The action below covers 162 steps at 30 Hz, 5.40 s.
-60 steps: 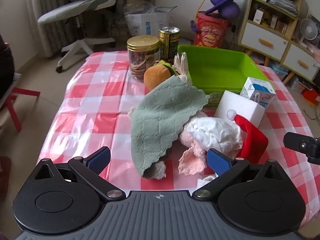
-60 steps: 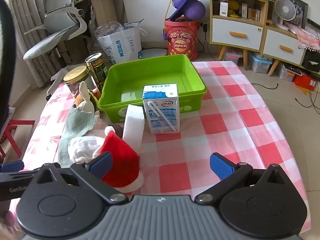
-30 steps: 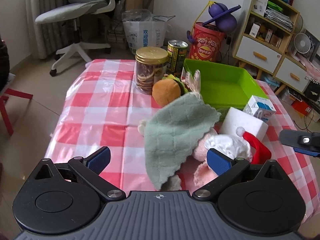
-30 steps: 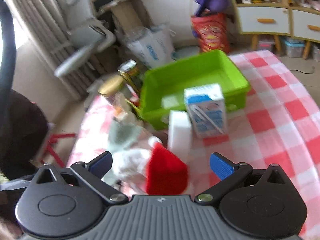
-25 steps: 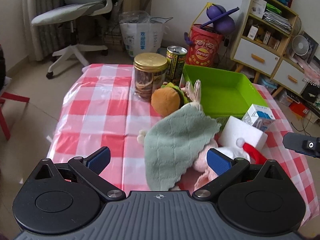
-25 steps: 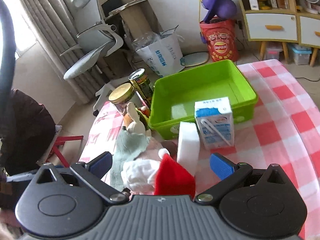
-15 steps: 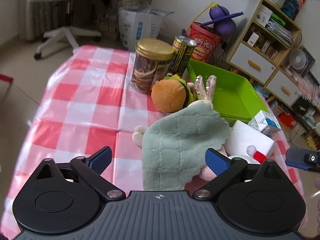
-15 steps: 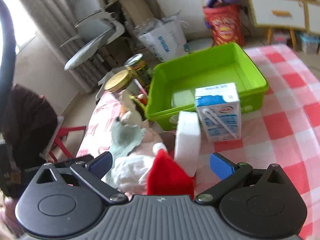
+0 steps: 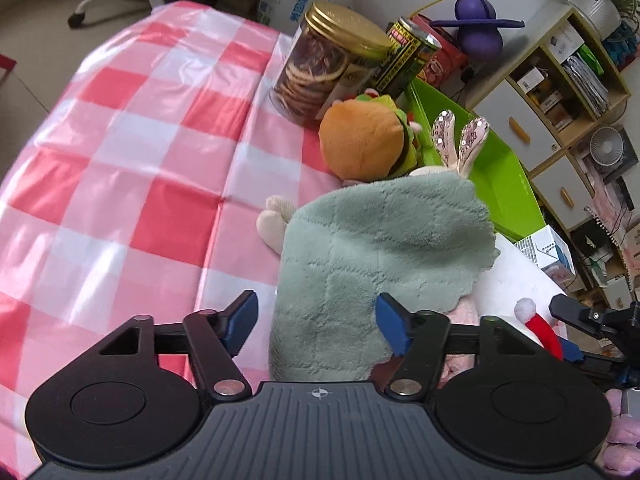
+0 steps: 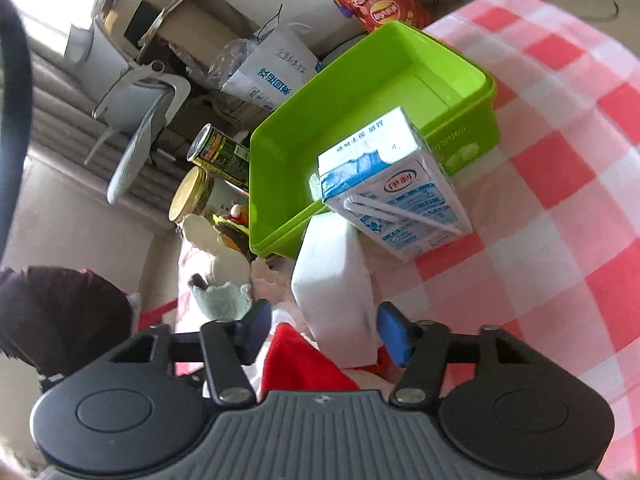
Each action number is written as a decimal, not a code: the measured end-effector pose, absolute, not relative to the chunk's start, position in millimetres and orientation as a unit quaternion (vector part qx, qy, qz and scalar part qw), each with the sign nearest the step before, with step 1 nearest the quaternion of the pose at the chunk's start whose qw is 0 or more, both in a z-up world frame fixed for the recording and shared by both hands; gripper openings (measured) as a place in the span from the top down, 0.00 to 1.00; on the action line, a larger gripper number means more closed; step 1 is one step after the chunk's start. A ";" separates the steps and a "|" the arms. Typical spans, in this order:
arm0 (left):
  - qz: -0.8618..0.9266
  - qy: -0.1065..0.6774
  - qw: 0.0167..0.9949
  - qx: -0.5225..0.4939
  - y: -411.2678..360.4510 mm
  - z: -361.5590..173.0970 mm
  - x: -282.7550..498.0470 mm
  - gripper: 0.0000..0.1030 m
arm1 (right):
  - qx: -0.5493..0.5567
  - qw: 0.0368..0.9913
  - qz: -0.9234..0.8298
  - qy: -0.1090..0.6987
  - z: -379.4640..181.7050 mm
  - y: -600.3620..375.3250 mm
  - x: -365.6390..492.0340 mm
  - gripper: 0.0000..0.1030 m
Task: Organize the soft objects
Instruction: 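Move left tool toward green towel while right tool approaches white foam block, then close left gripper on green towel while right gripper closes on white foam block, then carry green towel with left tool while right tool carries foam block to green bin, then open left gripper over green bin while right gripper releases foam block inside, then move left tool toward white cloth while right tool approaches red-hatted Santa plush, then grasp white cloth with left gripper while right gripper grasps Santa plush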
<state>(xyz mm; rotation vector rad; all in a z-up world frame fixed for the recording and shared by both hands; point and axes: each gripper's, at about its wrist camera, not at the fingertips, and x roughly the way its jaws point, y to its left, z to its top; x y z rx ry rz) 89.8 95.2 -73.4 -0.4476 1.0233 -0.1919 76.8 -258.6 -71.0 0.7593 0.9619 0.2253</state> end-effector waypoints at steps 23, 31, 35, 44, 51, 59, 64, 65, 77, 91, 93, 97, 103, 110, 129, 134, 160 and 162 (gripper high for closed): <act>-0.080 0.442 0.875 -0.182 94.0 -27.8 63.4 1.00 | 0.349 0.845 0.116 0.389 -40.5 -269.9 57.2 0.84; -0.090 0.379 0.899 -0.199 95.1 12.4 43.0 1.00 | 0.369 0.851 0.131 0.350 -19.9 -281.5 44.7 0.84; -0.099 0.354 0.908 -0.202 90.7 28.4 34.7 1.00 | 0.380 0.851 0.132 0.338 -14.9 -289.2 39.8 0.84; -0.126 0.315 0.916 -0.215 70.3 49.7 30.4 1.00 | 0.395 0.851 0.132 0.321 -9.0 -303.9 35.8 0.84; -0.171 0.307 0.912 -0.210 32.6 70.8 54.5 1.00 | 0.421 0.849 0.133 0.290 7.8 -319.8 47.0 0.84; -0.214 0.315 0.908 -0.175 -19.1 69.5 129.6 1.00 | 0.374 0.880 0.098 0.277 12.3 -332.9 104.7 0.84; -0.210 0.343 0.903 -0.150 -40.4 26.2 173.5 1.00 | 0.357 0.877 0.091 0.308 -20.8 -333.8 145.7 0.84; -0.202 0.352 0.903 -0.138 -43.6 14.2 180.1 1.00 | 0.350 0.877 0.090 0.315 -28.3 -333.2 153.0 0.84; -0.161 0.404 0.893 -0.111 -32.6 -49.5 196.3 1.00 | 0.299 0.873 0.085 0.375 -77.6 -314.7 178.9 0.83; -0.161 0.395 0.900 -0.090 -37.6 -44.3 187.8 0.88 | 0.293 0.875 0.066 0.379 -73.0 -314.9 174.8 0.76; -0.165 0.394 0.900 -0.087 -38.3 -42.4 186.5 0.80 | 0.293 0.877 0.063 0.376 -68.5 -316.2 171.6 0.70; -0.162 0.384 0.905 -0.081 -36.5 -33.4 177.4 0.45 | 0.292 0.883 0.053 0.365 -55.0 -320.1 161.5 0.53; -0.167 0.358 0.916 -0.073 -30.9 -7.5 154.7 0.22 | 0.287 0.891 0.040 0.351 -30.3 -325.3 138.6 0.41; -0.149 0.356 0.921 -0.061 -20.4 8.0 121.5 0.09 | 0.258 0.903 0.036 0.340 -1.7 -318.6 100.5 0.33; -0.155 0.366 0.918 -0.014 20.9 -6.8 41.6 0.05 | 0.148 0.907 0.109 0.379 4.7 -252.1 15.7 0.25; -0.190 0.361 0.913 -0.013 30.2 -15.6 24.3 0.05 | 0.126 0.891 0.143 0.412 -14.4 -234.6 4.8 0.25; -0.252 0.416 0.873 -0.015 16.3 -42.8 30.5 0.78 | 0.201 0.841 0.110 0.490 -64.9 -234.6 24.9 0.41; -0.249 0.412 0.876 -0.021 18.5 -38.6 30.0 0.82 | 0.207 0.841 0.110 0.487 -62.6 -239.0 25.0 0.42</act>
